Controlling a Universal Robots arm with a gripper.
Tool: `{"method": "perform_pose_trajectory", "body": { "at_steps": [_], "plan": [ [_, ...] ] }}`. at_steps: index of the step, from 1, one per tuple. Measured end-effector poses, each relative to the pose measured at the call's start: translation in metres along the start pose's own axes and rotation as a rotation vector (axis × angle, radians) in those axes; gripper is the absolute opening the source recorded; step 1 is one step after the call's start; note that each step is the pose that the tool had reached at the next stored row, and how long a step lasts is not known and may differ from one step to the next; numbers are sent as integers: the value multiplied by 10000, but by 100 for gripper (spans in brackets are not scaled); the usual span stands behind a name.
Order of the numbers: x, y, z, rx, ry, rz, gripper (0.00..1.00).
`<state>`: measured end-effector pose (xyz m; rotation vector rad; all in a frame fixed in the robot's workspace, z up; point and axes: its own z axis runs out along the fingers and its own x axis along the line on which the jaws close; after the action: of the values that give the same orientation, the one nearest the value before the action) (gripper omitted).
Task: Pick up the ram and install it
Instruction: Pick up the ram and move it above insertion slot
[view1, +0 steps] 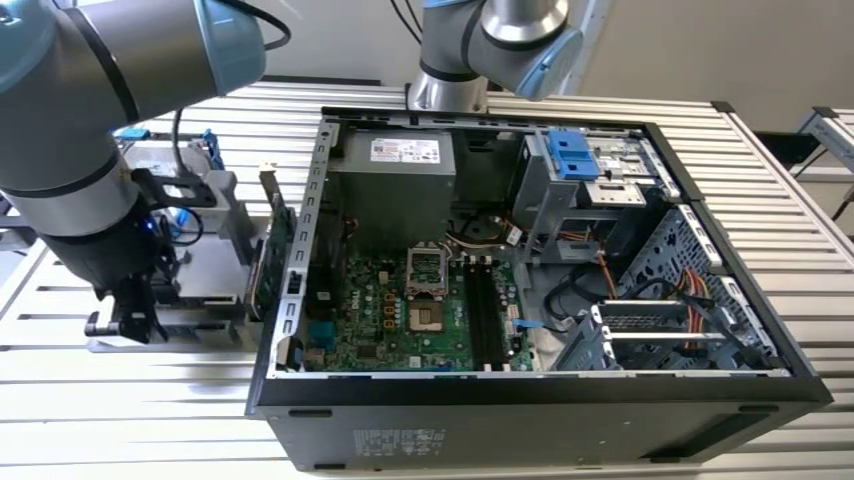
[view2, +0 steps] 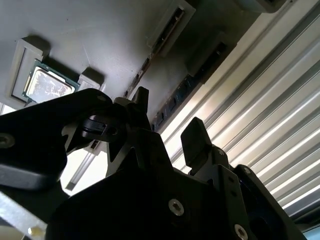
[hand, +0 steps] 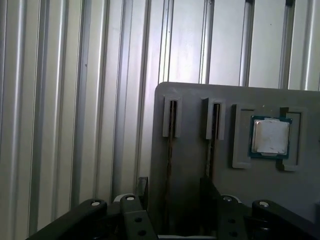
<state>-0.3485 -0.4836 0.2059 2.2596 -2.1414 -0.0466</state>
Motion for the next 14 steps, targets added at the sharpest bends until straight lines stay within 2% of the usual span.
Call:
{"method": "perform_pose_trajectory", "body": {
  "at_steps": [14],
  "plan": [
    [1, -5, 122, 0, -11, 298, 100]
  ]
}}
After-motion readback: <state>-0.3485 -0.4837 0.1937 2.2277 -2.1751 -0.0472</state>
